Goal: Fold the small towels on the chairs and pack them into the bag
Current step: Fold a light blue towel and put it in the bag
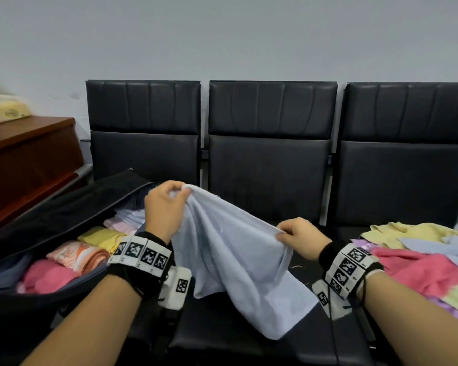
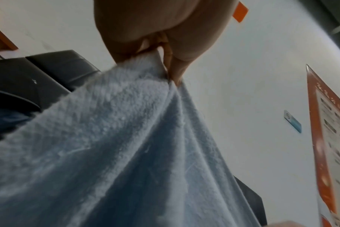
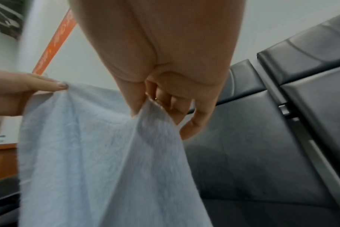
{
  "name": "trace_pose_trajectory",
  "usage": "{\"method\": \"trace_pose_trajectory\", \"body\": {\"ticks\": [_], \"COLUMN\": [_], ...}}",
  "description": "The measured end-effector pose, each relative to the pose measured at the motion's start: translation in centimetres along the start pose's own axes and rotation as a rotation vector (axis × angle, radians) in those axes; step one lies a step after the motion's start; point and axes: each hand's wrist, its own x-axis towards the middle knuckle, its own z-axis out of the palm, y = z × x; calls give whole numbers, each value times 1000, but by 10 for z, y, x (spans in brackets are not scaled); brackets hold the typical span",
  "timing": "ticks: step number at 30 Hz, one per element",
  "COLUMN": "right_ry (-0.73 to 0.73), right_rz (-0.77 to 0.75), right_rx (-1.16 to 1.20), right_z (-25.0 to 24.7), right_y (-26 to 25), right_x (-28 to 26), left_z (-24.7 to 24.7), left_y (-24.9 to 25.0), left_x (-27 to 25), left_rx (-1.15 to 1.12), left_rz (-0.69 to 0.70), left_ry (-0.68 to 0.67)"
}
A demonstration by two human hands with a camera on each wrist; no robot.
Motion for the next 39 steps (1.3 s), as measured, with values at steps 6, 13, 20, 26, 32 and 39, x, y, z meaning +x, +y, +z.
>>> {"method": "trace_pose_trajectory", "body": {"ticks": [6, 13, 20, 26, 32, 39], "right_ry": [151, 167, 81, -67, -10, 63], "right_rz": [64, 185, 4, -163, -275, -341], "right_rx": [-59, -29, 751, 797, 420, 367], "right_z": [-25, -39, -48, -47, -30, -17], "right_y": [10, 17, -30, -67, -73, -76], "right_x": [10, 2, -8, -7, -12, -18], "left_z": [-11, -13, 15, 45, 48, 38], "left_y": [-6, -12, -14, 12, 34, 45], "left_x": [14, 23, 16, -11, -32, -41], "left_rx": [-37, -15, 1, 55, -97, -271], "left_rz": [-80, -128, -150, 31, 59, -111], "left_ry": [103, 141, -23, -319, -639, -843]}}
